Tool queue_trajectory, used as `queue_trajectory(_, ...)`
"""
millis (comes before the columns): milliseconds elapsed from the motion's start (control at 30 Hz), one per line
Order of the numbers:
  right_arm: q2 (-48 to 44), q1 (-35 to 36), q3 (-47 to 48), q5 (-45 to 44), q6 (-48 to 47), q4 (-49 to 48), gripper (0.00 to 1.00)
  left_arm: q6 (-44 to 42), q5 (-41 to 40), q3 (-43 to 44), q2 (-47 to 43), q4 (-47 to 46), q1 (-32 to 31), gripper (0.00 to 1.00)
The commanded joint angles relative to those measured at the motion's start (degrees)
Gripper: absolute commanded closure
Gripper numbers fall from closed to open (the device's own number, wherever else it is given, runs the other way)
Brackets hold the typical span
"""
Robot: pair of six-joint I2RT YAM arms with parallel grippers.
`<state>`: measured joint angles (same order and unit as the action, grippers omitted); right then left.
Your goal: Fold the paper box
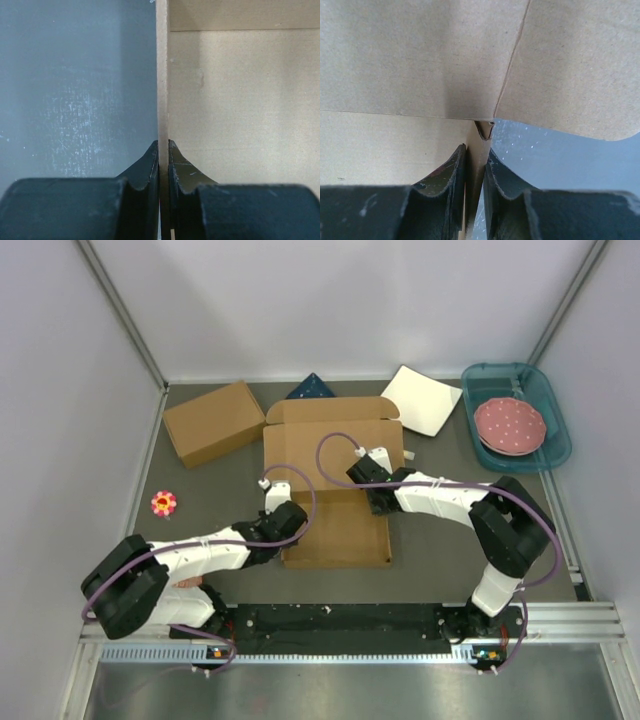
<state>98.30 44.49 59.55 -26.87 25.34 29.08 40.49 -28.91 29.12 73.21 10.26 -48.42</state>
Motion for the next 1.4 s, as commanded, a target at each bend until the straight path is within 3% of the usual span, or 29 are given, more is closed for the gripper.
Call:
queue_trajectory(0, 1.80, -0.28, -2.51, 1.03, -0.29, 4.23, 0.89, 1.26, -1.86, -0.65, -1.75, -0.86, -0.44, 0.88)
queue_trajectory(33, 1.89, -0.28, -2.07, 0.95, -0.38, 4.40, 0.91, 1.43, -2.12, -0.73, -1.93, -1.03, -0.62, 0.88)
queue_trajectory(67, 2.07, -0.19, -2.07, 0.42, -0.30, 4.41, 1.00, 1.78, -2.38, -0.82, -2.10, -1.03, -0.71, 0.89)
queue_trajectory(467, 0.05, 1.30, -8.31, -2.39, 4.27, 0.98, 1.00, 6.18, -5.98, -7.85, -6.50, -7.54, -2.55, 1.00)
queue_trajectory(633, -4.16, 1.30, -7.00, -1.61, 4.89, 2.11, 0.65, 6.53, -8.53, -7.24, -6.94, -6.05, -3.08, 1.00)
queue_trajectory(933, -11.72, 1.30, -2.95, 3.84, 5.86, 3.79, 0.46, 8.64, -11.52, -3.90, -3.60, -0.95, -4.57, 1.00)
queue_trajectory(1133, -15.68, 1.39, -3.82, 7.36, 6.65, 3.70, 0.47, 9.96, -12.75, -3.11, -3.69, 0.81, -4.75, 1.00)
queue_trajectory(1367, -13.23, 1.39, -7.69, 4.29, 4.98, 3.97, 0.62, 10.66, -13.02, -1.79, -3.07, 1.69, -5.10, 1.00)
